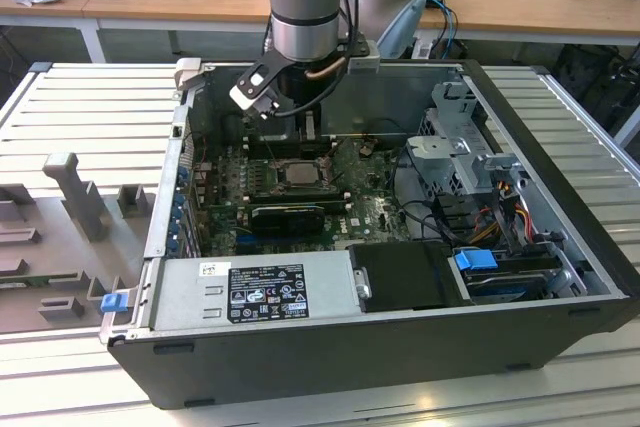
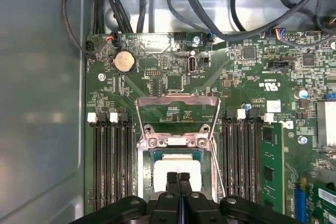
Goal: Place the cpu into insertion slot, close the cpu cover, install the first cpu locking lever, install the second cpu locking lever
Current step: 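Close the cpu cover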
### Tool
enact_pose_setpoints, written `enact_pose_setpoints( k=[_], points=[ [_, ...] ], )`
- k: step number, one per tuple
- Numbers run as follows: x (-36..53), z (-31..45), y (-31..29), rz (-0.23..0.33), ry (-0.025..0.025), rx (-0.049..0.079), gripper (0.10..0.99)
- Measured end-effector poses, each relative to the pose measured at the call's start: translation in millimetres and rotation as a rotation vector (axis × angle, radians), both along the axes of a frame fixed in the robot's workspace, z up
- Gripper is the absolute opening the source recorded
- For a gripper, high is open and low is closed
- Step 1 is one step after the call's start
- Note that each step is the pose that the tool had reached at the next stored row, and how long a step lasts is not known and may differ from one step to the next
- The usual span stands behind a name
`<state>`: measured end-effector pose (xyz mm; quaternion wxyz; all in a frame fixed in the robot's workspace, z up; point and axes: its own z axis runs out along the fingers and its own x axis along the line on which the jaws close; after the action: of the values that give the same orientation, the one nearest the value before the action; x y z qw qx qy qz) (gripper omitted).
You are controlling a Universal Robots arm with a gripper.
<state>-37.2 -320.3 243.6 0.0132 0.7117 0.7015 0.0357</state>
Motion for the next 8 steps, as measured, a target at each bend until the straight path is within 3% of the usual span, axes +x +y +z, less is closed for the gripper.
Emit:
enact_pose_setpoints(
  k=[2,8],
  points=[
    [0.0,5.1,0.0,0.0,0.0,0.0,0.106],
    [6.0,5.5,0.0,0.0,0.0,0.0,0.106]
  ],
)
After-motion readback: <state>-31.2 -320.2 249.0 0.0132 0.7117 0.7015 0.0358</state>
